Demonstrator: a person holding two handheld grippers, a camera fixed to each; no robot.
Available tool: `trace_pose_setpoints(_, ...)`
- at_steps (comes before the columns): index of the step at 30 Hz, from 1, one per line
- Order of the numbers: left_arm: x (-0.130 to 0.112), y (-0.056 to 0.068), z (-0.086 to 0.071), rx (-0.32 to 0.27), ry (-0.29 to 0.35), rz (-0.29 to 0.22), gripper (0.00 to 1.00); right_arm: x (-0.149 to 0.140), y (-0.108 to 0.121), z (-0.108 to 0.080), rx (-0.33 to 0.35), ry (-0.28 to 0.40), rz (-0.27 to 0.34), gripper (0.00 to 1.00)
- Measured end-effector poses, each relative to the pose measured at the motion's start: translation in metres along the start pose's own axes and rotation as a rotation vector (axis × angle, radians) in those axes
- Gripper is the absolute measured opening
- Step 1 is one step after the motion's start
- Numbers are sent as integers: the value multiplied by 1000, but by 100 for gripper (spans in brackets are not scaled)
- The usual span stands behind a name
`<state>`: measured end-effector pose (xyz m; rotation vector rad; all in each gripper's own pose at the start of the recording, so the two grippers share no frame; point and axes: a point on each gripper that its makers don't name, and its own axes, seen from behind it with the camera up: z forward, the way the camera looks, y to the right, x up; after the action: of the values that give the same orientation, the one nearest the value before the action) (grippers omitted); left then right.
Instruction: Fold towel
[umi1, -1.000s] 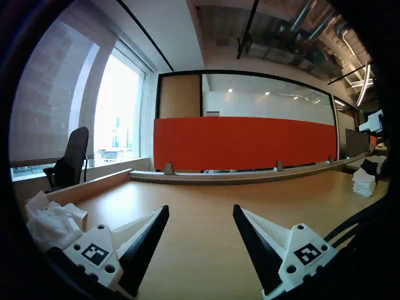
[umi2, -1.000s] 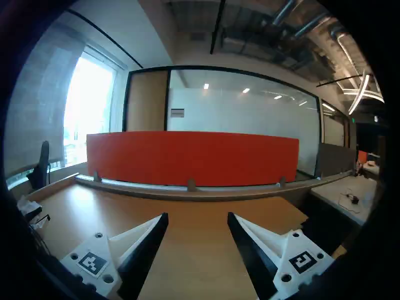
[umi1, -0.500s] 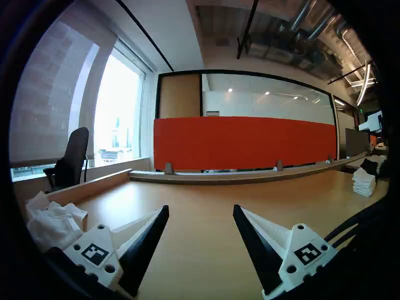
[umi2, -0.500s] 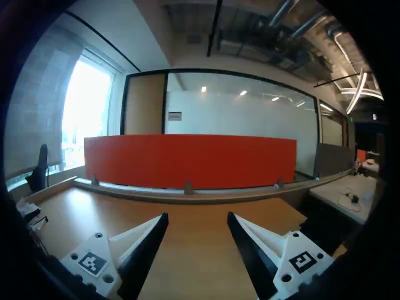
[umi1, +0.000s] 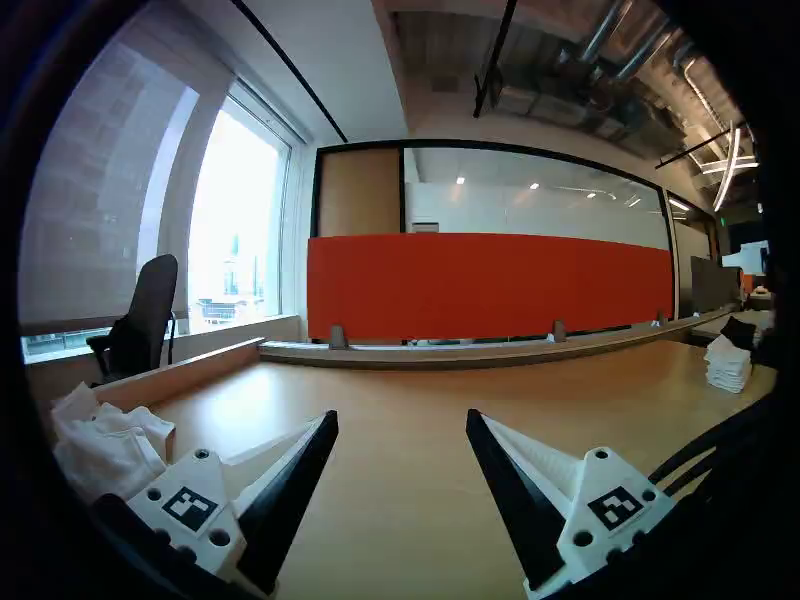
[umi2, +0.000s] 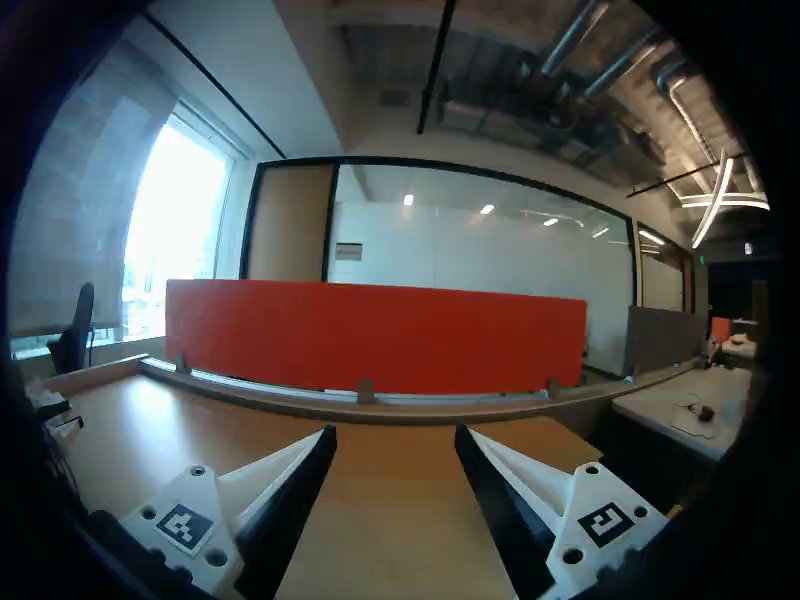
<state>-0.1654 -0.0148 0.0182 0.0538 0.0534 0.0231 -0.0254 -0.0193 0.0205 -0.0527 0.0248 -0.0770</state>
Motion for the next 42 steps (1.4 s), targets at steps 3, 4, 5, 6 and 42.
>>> trace_pose_setpoints(3, -1, 0, 1, 0, 0, 0, 95, -11, 2, -2, -4, 3, -11, 91)
trace_pose_setpoints(4, -1, 1, 1, 0, 0, 0, 95, -16, 3, -2, -7, 3, -13, 91)
trace_pose_setpoints(5, -1, 1, 1, 0, 1, -1, 95, -21, 4, -3, -10, 3, -16, 91)
trace_pose_setpoints(6, -1, 1, 1, 0, 1, -1, 95, -25, 4, -3, -12, 2, -17, 91)
trace_pose_setpoints(42, -3, 1, 1, 0, 1, -1, 95, -108, 18, -12, 36, 3, 49, 91)
